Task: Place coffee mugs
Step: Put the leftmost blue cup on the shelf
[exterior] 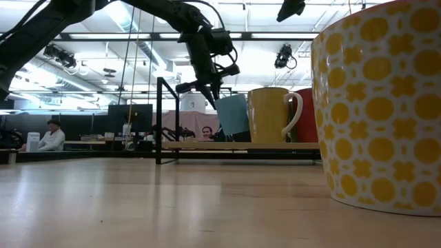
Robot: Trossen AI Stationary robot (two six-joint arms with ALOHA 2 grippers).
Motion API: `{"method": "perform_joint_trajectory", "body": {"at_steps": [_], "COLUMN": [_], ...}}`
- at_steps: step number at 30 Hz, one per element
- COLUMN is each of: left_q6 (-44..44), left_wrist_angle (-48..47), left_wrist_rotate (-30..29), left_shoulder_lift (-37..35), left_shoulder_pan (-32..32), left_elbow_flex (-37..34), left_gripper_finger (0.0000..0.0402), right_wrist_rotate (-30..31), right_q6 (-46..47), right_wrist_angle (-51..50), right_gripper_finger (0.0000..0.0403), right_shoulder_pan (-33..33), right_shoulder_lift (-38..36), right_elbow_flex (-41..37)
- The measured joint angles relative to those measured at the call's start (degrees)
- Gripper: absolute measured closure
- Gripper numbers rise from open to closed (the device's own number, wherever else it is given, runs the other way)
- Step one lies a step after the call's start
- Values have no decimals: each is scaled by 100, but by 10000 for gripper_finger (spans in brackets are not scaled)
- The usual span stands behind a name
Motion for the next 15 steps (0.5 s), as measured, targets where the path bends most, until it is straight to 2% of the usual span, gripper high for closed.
{"method": "perform_joint_trajectory", "body": {"at_steps": [15], "left_q6": [-144], "left_wrist_angle": [176], "left_wrist_rotate": [-200], "left_shoulder_lift": [246], "left_shoulder_pan": [-149], "left_elbow_flex": [0], "left_gripper_finger": [377], "right_wrist_rotate": [0], "right_q6": [0], "right_wrist_angle": [-2], "right_gripper_finger": [286], "right_shoulder_pan": [0], "right_shoulder_lift": [0], "right_elbow_flex": [0]}}
